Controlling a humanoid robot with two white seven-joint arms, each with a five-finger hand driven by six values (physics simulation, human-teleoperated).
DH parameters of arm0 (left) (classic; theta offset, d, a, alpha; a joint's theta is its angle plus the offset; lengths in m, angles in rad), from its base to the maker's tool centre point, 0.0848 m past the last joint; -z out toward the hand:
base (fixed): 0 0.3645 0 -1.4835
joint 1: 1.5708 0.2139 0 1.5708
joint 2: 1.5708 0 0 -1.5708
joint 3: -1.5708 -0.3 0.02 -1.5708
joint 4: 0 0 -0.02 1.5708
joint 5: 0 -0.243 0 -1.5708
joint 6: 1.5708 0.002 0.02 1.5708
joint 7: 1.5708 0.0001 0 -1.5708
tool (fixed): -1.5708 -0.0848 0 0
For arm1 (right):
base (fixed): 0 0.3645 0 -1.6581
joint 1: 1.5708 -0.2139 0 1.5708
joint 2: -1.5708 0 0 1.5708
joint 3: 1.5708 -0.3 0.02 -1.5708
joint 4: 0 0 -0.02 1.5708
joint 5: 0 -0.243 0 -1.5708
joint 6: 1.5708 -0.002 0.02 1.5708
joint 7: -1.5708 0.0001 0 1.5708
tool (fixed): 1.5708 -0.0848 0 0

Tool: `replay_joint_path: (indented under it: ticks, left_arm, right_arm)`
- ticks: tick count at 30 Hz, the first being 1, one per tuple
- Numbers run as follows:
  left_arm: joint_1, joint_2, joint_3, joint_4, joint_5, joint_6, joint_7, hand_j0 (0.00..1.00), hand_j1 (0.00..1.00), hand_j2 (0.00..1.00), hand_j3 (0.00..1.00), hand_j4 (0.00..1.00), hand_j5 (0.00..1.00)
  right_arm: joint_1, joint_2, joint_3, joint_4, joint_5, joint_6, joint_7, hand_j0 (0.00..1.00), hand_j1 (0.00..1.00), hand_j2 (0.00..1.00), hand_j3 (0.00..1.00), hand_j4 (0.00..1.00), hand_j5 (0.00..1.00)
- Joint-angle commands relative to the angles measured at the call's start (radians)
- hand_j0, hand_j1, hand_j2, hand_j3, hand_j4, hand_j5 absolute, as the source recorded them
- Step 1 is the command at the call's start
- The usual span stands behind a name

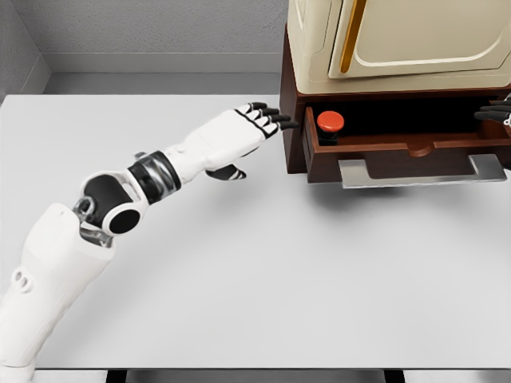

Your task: Put the switch into the drawer with left arm, and close the drawer with right arm

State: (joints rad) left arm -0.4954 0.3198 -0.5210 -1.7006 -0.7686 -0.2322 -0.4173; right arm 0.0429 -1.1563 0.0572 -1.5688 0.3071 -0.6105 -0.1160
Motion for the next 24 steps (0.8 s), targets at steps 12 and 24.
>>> replay_joint_path:
  ticks: [12, 24]
  left_arm:
    - [-0.009, -0.071, -0.034, 0.009, -0.089, 0.002, 0.002, 1.0, 1.0, 1.0, 1.0, 1.0, 1.0]
    - [-0.038, -0.235, -0.089, 0.042, -0.213, 0.002, 0.0, 1.0, 1.0, 1.0, 1.0, 1.0, 1.0]
  right_arm:
    - [0.005, -0.003, -0.005, -0.003, -0.005, 0.0, -0.001, 0.9, 0.9, 0.9, 0.9, 0.9, 0.9]
    - [0.011, -0.005, -0.005, 0.003, -0.005, 0.0, -0.001, 0.9, 0.9, 0.9, 0.9, 0.9, 0.9]
